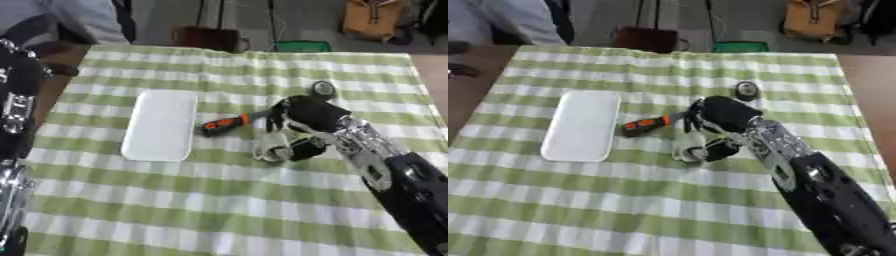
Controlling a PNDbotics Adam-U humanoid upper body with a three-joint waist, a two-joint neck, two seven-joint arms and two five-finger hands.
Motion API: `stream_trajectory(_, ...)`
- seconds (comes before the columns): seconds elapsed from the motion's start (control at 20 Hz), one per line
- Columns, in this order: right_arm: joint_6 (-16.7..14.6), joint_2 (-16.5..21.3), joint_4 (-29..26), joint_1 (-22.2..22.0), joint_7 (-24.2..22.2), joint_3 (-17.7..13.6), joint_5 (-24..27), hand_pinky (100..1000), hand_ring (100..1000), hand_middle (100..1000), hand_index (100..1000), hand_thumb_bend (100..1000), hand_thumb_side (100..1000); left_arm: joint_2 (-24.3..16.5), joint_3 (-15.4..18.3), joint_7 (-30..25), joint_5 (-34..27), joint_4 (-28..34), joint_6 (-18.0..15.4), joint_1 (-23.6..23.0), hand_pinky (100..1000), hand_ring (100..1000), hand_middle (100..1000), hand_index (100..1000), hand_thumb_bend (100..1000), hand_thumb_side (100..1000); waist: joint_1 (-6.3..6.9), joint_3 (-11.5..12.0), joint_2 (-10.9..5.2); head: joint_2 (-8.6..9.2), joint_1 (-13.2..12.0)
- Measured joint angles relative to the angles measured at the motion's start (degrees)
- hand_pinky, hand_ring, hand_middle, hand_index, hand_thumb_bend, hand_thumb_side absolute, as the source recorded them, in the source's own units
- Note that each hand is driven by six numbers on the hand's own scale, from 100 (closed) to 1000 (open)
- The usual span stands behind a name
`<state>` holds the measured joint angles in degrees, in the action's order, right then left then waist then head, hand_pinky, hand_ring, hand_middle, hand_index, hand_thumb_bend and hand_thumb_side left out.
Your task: Pick up objects on the table and place them in the box.
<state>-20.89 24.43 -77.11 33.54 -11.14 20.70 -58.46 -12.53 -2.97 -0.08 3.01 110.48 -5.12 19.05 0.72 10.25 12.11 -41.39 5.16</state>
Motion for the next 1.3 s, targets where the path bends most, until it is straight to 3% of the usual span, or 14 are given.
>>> stream_trajectory(0.4, -0.5, -0.1, 0.9, 0.0, 1.2, 0.2, -1.2, 712, 565, 404, 554, 250, 261, 0.0, 0.0, 0.0, 0.0, 0.0, 0.0, 0.0, 623, 766, 855, 839, 659, 777, 0.02, 0.0, 0.02, -0.45, 0.1)
stream_trajectory(0.45, -0.5, -0.1, 1.0, 0.0, 1.3, 0.2, -1.3, 701, 547, 376, 508, 224, 238, 0.0, 0.0, 0.0, 0.0, 0.0, 0.0, 0.0, 624, 766, 855, 840, 659, 777, 0.02, 0.1, 0.02, -0.46, 0.1)
stream_trajectory(0.7, -0.7, -0.1, 1.1, -0.1, 2.1, 0.2, -1.4, 689, 529, 348, 476, 217, 227, 0.0, 0.0, 0.0, 0.0, 0.0, 0.0, 0.0, 624, 766, 855, 840, 658, 777, -0.03, 0.2, 0.02, -0.49, 0.2)
stream_trajectory(0.75, -0.7, -0.1, 1.1, -0.1, 2.4, 0.2, -1.4, 667, 501, 308, 440, 208, 225, 0.0, 0.0, 0.0, 0.0, 0.0, 0.0, 0.0, 624, 766, 855, 840, 656, 778, -0.04, 0.2, 0.02, -0.49, 0.2)
stream_trajectory(0.95, -0.4, -0.1, 0.9, -0.1, 4.1, 0.1, -0.9, 651, 483, 288, 370, 184, 225, 0.0, 0.0, 0.0, -0.1, 0.0, 0.0, 0.0, 624, 766, 855, 840, 656, 779, -0.11, 0.3, 0.02, -0.49, 0.3)
stream_trajectory(1.3, 0.8, 0.5, -0.9, 0.0, 5.1, -0.5, 1.3, 639, 471, 282, 356, 182, 228, 0.0, 0.0, 0.0, -0.2, 0.0, 0.0, 0.1, 624, 766, 855, 840, 651, 779, -0.15, 0.7, 0.07, -0.48, 0.4)
